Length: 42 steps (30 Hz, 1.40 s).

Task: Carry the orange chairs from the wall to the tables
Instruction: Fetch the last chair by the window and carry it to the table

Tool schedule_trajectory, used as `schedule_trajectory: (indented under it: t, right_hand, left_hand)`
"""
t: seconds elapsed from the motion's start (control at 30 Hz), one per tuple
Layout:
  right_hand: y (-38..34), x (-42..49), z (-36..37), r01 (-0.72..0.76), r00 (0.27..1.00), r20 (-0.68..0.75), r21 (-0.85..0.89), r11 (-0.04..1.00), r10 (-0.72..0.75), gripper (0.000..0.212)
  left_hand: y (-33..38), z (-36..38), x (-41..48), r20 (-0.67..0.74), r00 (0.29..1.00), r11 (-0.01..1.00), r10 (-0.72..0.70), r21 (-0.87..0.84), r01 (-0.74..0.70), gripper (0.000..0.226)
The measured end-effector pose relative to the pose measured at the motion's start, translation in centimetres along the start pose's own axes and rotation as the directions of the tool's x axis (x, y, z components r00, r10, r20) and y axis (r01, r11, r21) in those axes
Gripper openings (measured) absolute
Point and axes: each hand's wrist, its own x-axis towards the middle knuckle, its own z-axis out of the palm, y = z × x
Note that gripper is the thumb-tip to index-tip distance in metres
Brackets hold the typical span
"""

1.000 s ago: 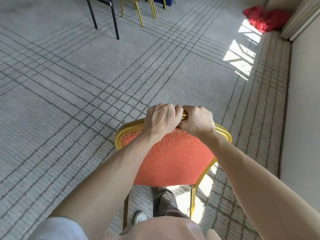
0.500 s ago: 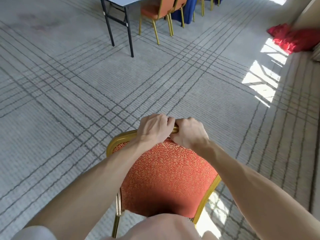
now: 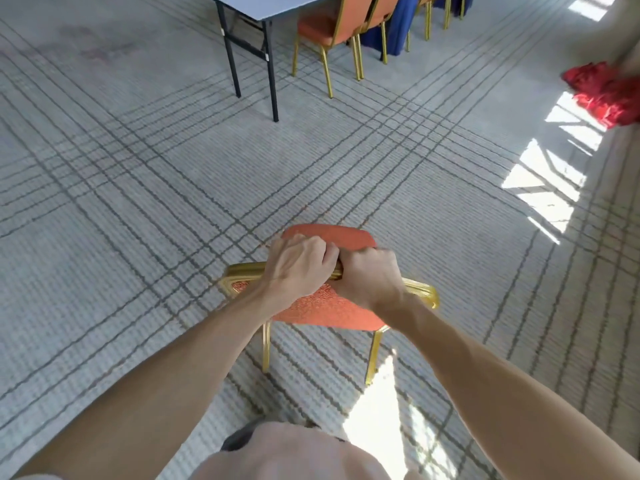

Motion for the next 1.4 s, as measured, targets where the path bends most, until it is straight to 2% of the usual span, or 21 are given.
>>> schedule_trajectory:
  t: [0.13, 0.3, 0.47, 0.6, 0.73, 0.9, 1.07, 1.23, 1.4]
  right_hand:
    - [1.2, 3.1, 1.1, -0.034, 0.996, 0.079, 0.002, 0.999, 0.034, 0.024]
    - [4.4, 7.9, 2.2, -0.126, 0.979, 0.158, -0.044, 0.991, 0.132, 0.022]
    - [6.7, 13.5, 1.3, -0.133, 0.965, 0.214, -0.083, 0.988, 0.149, 0.022]
    - [8.6, 18.9, -0.3, -0.244, 0.953, 0.189, 0.015, 0.97, 0.237, 0.017]
    - [10.2, 23.2, -0.4, -0.264, 0.928, 0.281, 0.033, 0.964, 0.245, 0.005]
    - [12.7, 28.3, 0.5, -0.263, 0.958, 0.145, 0.1, 0.959, 0.248, 0.008]
    - [16.2, 35.0, 0.5, -0.221, 0.975, 0.065, 0.148, 0.964, 0.214, 0.014]
    - [19.9, 42.7, 1.0, -0.179, 0.984, 0.038, 0.19, 0.965, 0.175, 0.03]
    - [23.2, 48.7, 1.1, -0.154, 0.987, 0.075, 0.194, 0.969, 0.142, 0.021]
  left_hand:
    - [-1.3, 1.9, 3.1, 0.082, 0.996, 0.997, -0.026, -0.074, 0.032, 0.053]
    - [-1.6, 4.2, 8.8, 0.154, 0.986, 0.988, 0.06, -0.153, -0.037, 0.048]
    - [-2.7, 4.7, 15.1, 0.102, 0.992, 0.972, 0.077, -0.229, -0.052, 0.053]
    - [-3.5, 3.5, 21.3, 0.047, 0.997, 0.949, 0.062, -0.311, -0.044, 0.057]
    - [-4.3, 3.7, 25.8, 0.029, 0.983, 0.946, 0.183, -0.277, -0.168, 0.057]
    - [-6.0, 4.1, 31.6, -0.049, 0.962, 0.936, 0.269, -0.223, -0.273, 0.055]
    - [-6.3, 3.5, 38.8, -0.083, 0.977, 0.959, 0.196, -0.194, -0.208, 0.054]
    - [-7.1, 3.5, 47.4, -0.01, 0.994, 0.964, 0.11, -0.242, -0.109, 0.05]
    - [-7.5, 3.7, 54.0, 0.091, 0.996, 0.956, 0.01, -0.293, 0.017, 0.047]
